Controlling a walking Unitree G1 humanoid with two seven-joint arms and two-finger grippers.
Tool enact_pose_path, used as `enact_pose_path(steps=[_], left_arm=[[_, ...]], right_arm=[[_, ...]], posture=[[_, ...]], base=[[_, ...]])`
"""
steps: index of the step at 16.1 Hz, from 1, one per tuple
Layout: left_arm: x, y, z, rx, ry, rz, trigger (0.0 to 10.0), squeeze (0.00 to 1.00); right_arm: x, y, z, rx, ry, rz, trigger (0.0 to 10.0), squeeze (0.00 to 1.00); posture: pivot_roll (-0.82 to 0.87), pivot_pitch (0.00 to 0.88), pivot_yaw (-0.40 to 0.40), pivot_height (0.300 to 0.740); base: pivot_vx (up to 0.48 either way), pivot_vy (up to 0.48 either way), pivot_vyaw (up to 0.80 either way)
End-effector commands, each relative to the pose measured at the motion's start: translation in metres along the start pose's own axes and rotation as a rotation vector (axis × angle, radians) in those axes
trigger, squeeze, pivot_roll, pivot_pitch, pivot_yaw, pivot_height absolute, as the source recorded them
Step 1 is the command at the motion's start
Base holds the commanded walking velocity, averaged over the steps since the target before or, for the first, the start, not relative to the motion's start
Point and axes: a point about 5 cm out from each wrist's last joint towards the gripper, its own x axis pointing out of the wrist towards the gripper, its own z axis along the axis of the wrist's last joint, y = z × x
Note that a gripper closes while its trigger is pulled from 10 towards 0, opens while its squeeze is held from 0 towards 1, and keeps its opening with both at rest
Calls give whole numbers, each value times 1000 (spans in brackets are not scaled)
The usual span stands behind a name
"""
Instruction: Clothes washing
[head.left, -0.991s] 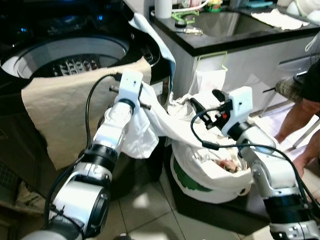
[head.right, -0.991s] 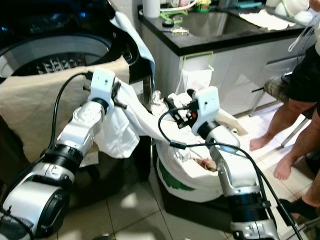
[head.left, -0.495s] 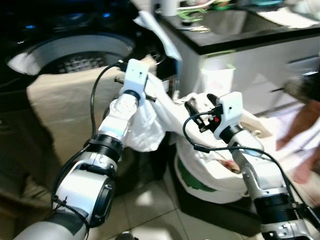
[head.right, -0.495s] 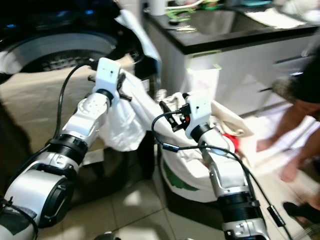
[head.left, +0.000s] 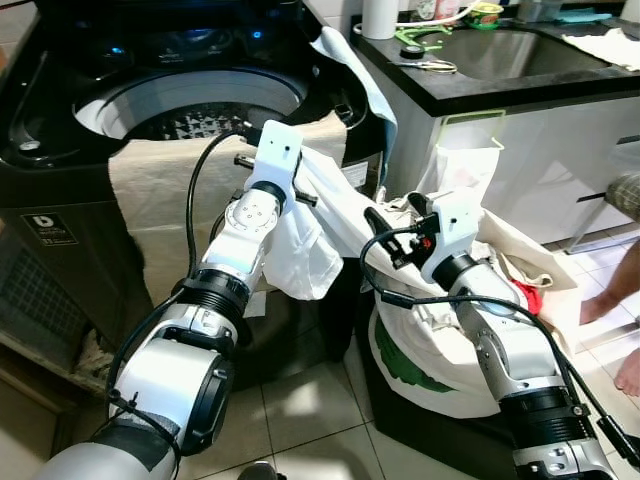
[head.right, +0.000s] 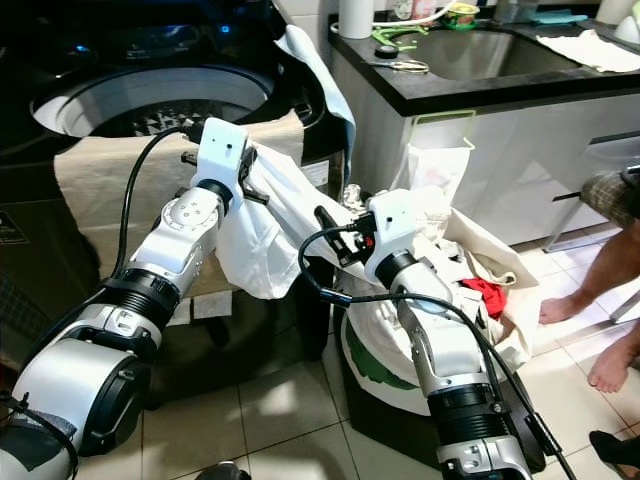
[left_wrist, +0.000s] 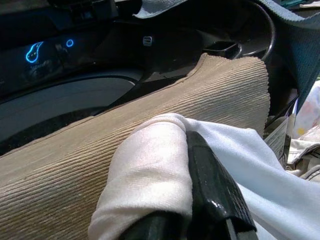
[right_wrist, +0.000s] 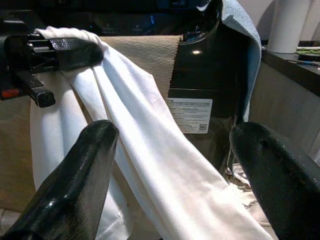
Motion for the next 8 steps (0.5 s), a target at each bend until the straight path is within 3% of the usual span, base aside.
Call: enact_pose_path(steps=[1, 8], left_arm=[[4, 7, 12, 11, -35, 36, 10000, 0], [10, 10, 22, 24, -39, 37, 10000, 0]], right_arm=[[4, -1, 7, -20, -25, -4, 10000, 0], [8, 6, 7, -19, -36, 22, 10000, 0]], posture=[[14, 0, 43, 740], [15, 0, 46, 740]], base=[[0, 0, 656], [0, 0, 642]])
